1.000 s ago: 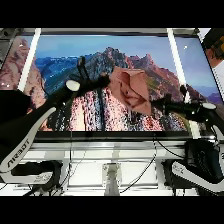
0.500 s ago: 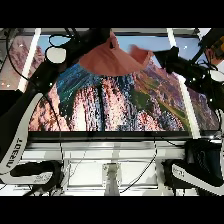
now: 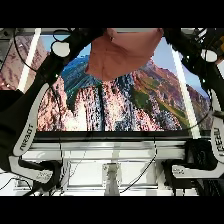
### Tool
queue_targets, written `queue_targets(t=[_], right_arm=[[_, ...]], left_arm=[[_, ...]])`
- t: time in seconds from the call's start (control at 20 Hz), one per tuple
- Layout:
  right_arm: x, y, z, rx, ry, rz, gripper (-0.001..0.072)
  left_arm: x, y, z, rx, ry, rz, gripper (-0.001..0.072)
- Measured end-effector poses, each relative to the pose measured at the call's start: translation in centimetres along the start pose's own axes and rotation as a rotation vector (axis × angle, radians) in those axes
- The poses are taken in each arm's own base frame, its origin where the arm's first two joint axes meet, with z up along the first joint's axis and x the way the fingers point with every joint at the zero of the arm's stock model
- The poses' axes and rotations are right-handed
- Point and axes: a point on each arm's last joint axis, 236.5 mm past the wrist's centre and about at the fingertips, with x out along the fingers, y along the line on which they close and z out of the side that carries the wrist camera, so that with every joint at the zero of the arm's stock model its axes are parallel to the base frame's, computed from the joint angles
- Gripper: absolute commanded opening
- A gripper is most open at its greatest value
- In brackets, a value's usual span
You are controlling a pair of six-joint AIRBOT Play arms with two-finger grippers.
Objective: Fold the clothes and pants, and hang the long-sleeved shirts on hangers.
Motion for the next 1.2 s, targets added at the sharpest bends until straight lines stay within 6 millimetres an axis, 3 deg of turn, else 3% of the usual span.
queue_targets(t=[0.25,0.4,0.6,0.75,0.9,1.2], right_arm=[[0.8,1.6,5.0,-0.151,-0.079,0.027,0.0006],[0.3,1.1,4.3,-0.195,0.025,0.040,0.0005],[-1.4,-2.9,-1.6,-0.213,0.324,-0.048,0.0004],[-4.5,-6.4,-6.9,-0.183,0.524,-0.140,0.0005],[-9.2,-9.1,-12.0,-0.119,0.659,-0.228,0.0005],[-20.7,-12.1,-21.9,0.019,0.821,-0.359,0.0006]], left_arm=[[0.5,1.0,0.5,0.008,0.058,-0.039,0.0008],[0.3,1.6,-1.8,0.042,0.164,-0.059,0.0007],[-0.3,4.9,-8.6,0.049,0.378,0.013,0.0007],[-2.3,8.0,-15.3,0.017,0.558,0.103,0.0007],[-5.8,9.3,-20.9,-0.002,0.699,0.161,0.0007],[-14.8,9.0,-29.6,-0.021,0.900,0.226,0.0008]])
